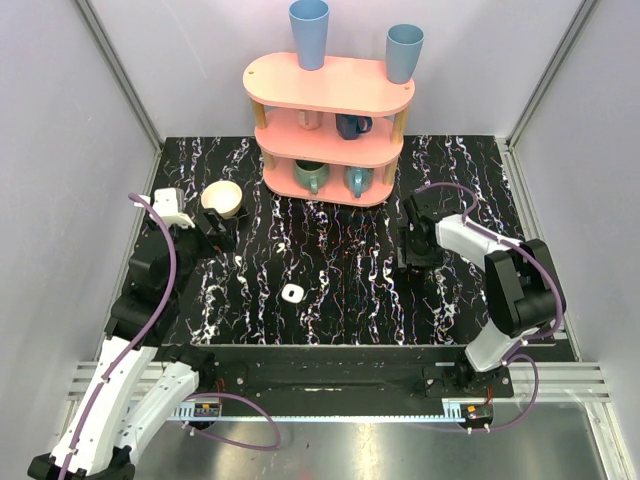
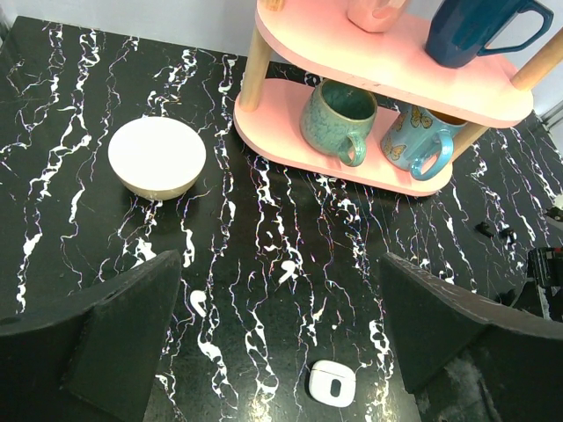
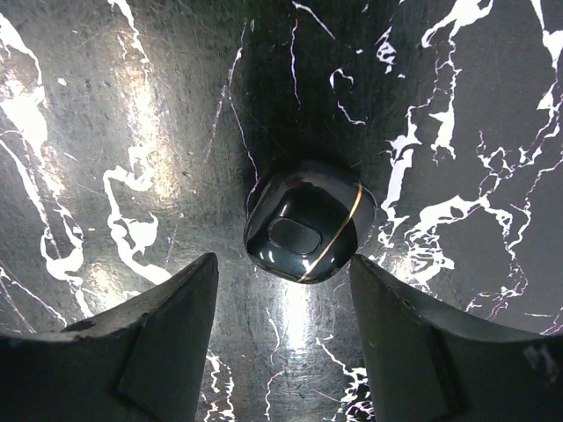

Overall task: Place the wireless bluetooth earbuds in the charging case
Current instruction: Adjust the charging case at the center of the board.

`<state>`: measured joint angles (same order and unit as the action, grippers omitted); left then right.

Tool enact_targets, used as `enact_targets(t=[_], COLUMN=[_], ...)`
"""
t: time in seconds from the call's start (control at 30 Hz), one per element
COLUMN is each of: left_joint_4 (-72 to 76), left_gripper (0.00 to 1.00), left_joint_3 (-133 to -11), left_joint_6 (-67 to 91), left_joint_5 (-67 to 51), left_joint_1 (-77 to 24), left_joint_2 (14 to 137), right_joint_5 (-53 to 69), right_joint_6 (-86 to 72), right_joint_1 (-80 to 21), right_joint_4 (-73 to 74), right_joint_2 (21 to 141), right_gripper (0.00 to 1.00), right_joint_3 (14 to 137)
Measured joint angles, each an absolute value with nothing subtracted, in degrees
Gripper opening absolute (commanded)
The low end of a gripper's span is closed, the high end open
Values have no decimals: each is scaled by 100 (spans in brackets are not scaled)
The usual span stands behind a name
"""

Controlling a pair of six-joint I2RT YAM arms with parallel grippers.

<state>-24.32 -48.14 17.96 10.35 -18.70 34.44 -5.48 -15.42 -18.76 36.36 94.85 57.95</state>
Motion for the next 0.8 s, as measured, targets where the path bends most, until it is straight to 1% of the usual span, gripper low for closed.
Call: enact_targets(t=[0.17, 0.3, 0.4, 0.63, 0.8], left_joint_4=[-2429, -2429, -2429, -2432, -2429], left_gripper=[99, 99, 99, 99, 99], left_joint_3=[-4812, -4810, -4783, -4781, -4772], left_joint_6=[1778, 1778, 1778, 1778, 1776], left_joint_5=[1052, 1068, 1070, 1070, 1070], left_joint_1=[-1870, -1870, -1870, -1870, -1870], left_joint_2=[3402, 3385, 3387, 3400, 3385], right_joint_5=[-666, -982, -976, -913, -1286], right_joint_6=[-1544, -1780, -2128, -3299, -3948], right_joint_1=[-1918, -1931, -1944, -2115, -2161], right_joint_4=[3653, 3699, 3680, 3323, 3247], right_joint_2=[9598, 9721, 9727, 9594, 9572], right_gripper=[71, 77, 81, 79, 80], right_joint_3=[5795, 5795, 5793, 5572, 5531])
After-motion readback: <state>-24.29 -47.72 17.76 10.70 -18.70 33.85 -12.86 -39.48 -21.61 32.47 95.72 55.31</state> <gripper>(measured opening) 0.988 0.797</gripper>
